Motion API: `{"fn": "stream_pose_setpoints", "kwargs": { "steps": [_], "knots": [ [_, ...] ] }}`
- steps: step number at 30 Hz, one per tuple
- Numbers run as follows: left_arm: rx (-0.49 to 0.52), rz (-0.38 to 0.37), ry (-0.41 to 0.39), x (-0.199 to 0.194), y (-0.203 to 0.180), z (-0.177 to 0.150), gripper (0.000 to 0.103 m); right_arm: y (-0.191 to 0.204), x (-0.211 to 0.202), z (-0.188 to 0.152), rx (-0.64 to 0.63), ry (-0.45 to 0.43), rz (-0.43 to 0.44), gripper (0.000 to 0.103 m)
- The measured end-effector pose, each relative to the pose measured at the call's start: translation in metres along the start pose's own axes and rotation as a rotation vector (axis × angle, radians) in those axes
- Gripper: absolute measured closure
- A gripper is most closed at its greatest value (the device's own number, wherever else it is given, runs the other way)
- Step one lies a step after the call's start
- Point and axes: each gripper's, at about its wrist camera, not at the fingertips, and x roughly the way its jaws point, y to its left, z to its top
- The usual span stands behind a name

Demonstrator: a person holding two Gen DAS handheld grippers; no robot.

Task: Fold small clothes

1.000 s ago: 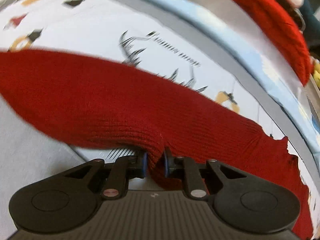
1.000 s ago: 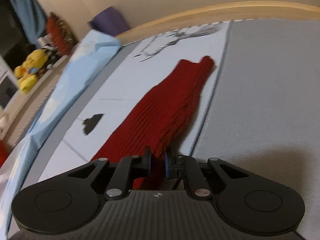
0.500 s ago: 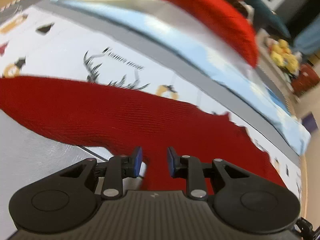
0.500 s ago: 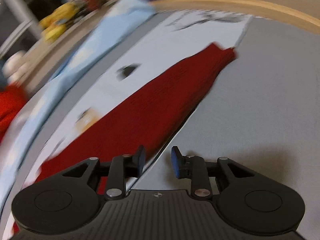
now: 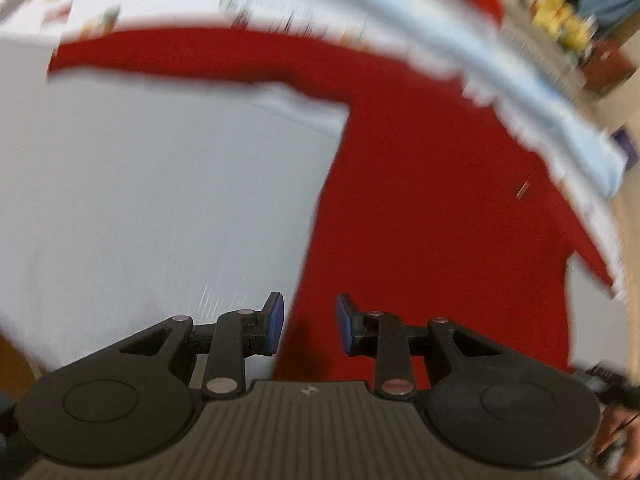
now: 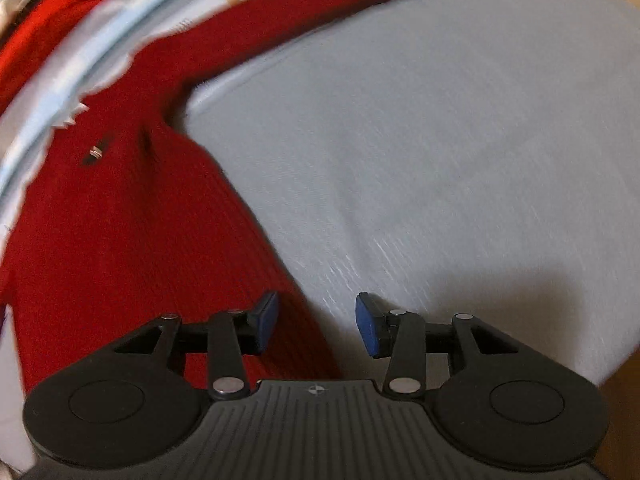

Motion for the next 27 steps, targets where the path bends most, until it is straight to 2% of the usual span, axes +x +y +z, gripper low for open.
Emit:
{"fn": "stream_pose_setpoints", "kwargs": {
  "steps": [2, 4, 7, 10, 12, 14, 15, 16, 19, 23, 25, 27],
  "knots": [
    [0.023, 0.042, 0.059, 0.015, 0.005, -0.014, 0.071, 0.002, -0.005, -0.006, -0.024, -0.009, -0.007, 0.058],
    [0.075, 0.029, 0.1, 0.024, 0.003, -0.022, 0.071, 0.003, -0.007, -0.009, -0.048, 0.0, -0.014, 0.058],
    [0.143, 0.028, 0.122, 0.031, -0.001, -0.028, 0.07, 0.011, -0.007, -0.016, -0.092, 0.009, -0.01, 0.058],
    [0.167, 0.056, 0.156, 0.042, -0.001, -0.033, 0.069, 0.02, -0.005, -0.017, -0.145, 0.017, -0.025, 0.057],
    [0.182, 0.047, 0.166, 0.046, -0.003, -0.033, 0.07, 0.027, -0.005, -0.017, -0.179, 0.019, -0.019, 0.057],
    [0.211, 0.048, 0.166, 0.048, -0.006, -0.035, 0.07, 0.033, -0.003, -0.017, -0.209, 0.033, 0.013, 0.062],
    [0.219, 0.051, 0.164, 0.049, -0.008, -0.034, 0.073, 0.036, -0.001, -0.018, -0.221, 0.042, 0.035, 0.07],
    [0.227, 0.045, 0.163, 0.049, -0.008, -0.034, 0.085, 0.039, -0.002, -0.019, -0.24, 0.053, 0.051, 0.082],
    [0.258, 0.036, 0.145, 0.043, -0.009, -0.036, 0.094, 0.037, -0.012, -0.02, -0.258, 0.044, 0.064, 0.096],
    [0.236, -0.027, 0.096, 0.018, -0.001, -0.033, 0.097, 0.008, -0.064, -0.009, -0.126, -0.081, 0.131, 0.098],
    [0.235, -0.043, 0.083, 0.008, 0.005, -0.032, 0.097, -0.011, -0.085, -0.013, -0.063, -0.079, 0.164, 0.098],
    [0.231, -0.02, 0.106, 0.011, 0.01, -0.035, 0.096, -0.017, -0.088, -0.024, -0.072, -0.034, 0.134, 0.099]
  ]
}}
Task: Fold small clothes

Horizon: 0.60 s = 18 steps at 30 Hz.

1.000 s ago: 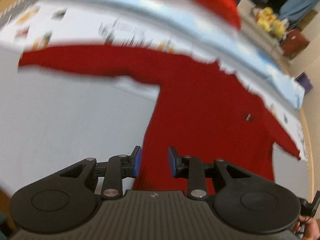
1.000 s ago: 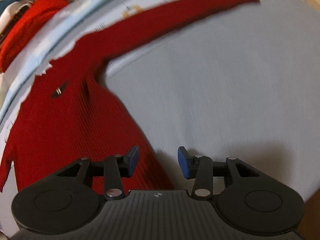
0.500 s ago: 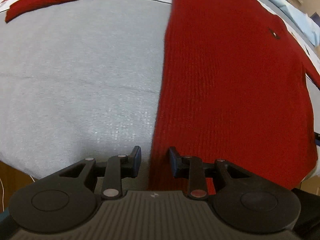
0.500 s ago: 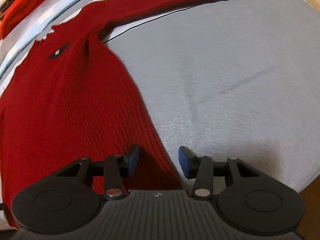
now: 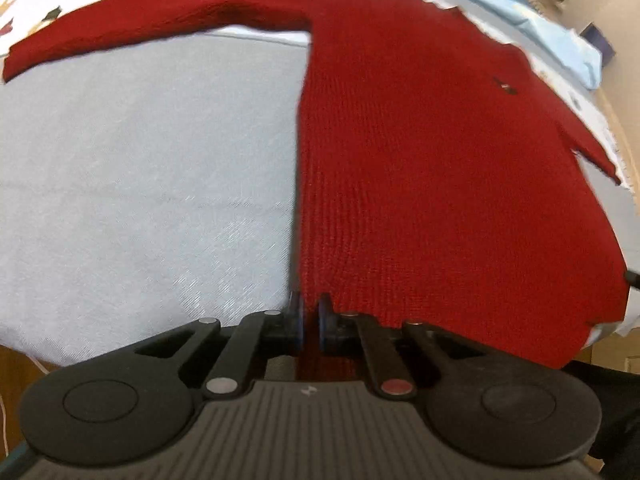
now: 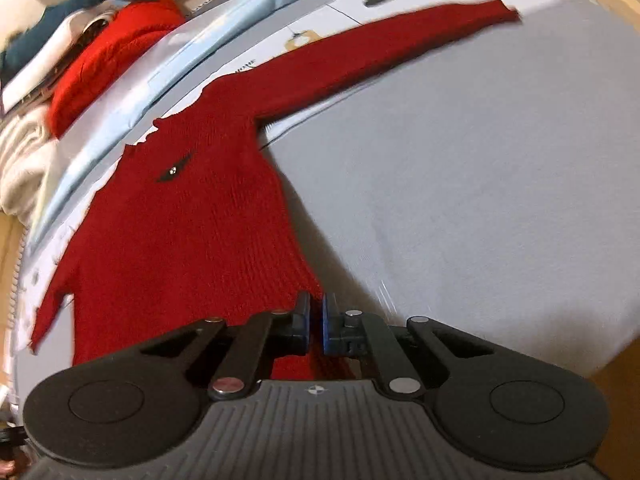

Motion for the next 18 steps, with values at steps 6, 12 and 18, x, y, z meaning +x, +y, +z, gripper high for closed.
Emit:
{"fn": "stream_pose_setpoints", "kwargs": {
  "steps": [6, 12, 18],
  "knots": [
    [-0.048, 0.019, 0.034, 0.005, 0.01, 0.004, 0.079, 0.01, 0.026, -0.015, -0.076, 0.067, -0.151, 0.093],
    [-0.038, 0.049, 0.095, 0.015, 0.005, 0.001, 0.072, 0.025, 0.042, -0.029, -0.201, 0.167, -0.186, 0.055],
    [0.025, 0.014, 0.065, 0.004, -0.01, -0.003, 0.097, 0.031, 0.038, -0.033, -0.244, 0.15, -0.192, 0.094]
  ]
}}
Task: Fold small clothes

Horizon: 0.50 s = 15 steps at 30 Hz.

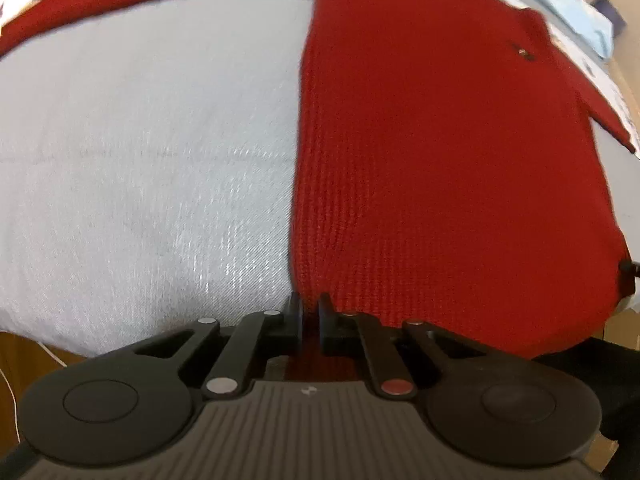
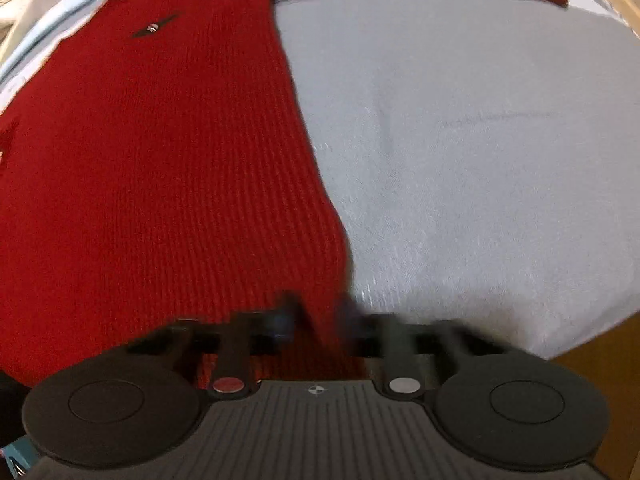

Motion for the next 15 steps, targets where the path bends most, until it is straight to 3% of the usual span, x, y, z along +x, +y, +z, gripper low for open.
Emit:
{"fn": "stream_pose_setpoints", "kwargs": {
  "steps": [3, 6, 9, 11, 13, 15],
  "knots": [
    [0.004, 0.033, 0.009, -0.001, 0.004, -0.001, 0.096, -0.016, -0.01, -0.001, 0.092, -0.022, 0.004, 0.096],
    [0.013, 0.084, 0.013, 0.0, 0.001, 0.0, 0.089, -0.01, -0.004, -0.002, 0.044, 0.015, -0.033, 0.093],
    [0.029, 0.1, -0.133, -0.025, -0.006, 0.007, 0.083, -0.004, -0.015, -0.001, 0.034, -0.046, -0.086, 0.074],
    [0.049, 0.052, -0.191, -0.035, -0.013, 0.01, 0.077, 0.004, -0.033, 0.002, 0.011, -0.156, -0.079, 0.069],
    [0.066, 0.004, -0.164, -0.03, -0.019, 0.01, 0.076, 0.011, -0.044, 0.001, -0.01, -0.224, -0.02, 0.058],
    [0.114, 0.016, -0.085, -0.014, -0.029, 0.008, 0.075, 0.017, -0.04, -0.002, -0.037, -0.196, 0.032, 0.055]
  ]
}}
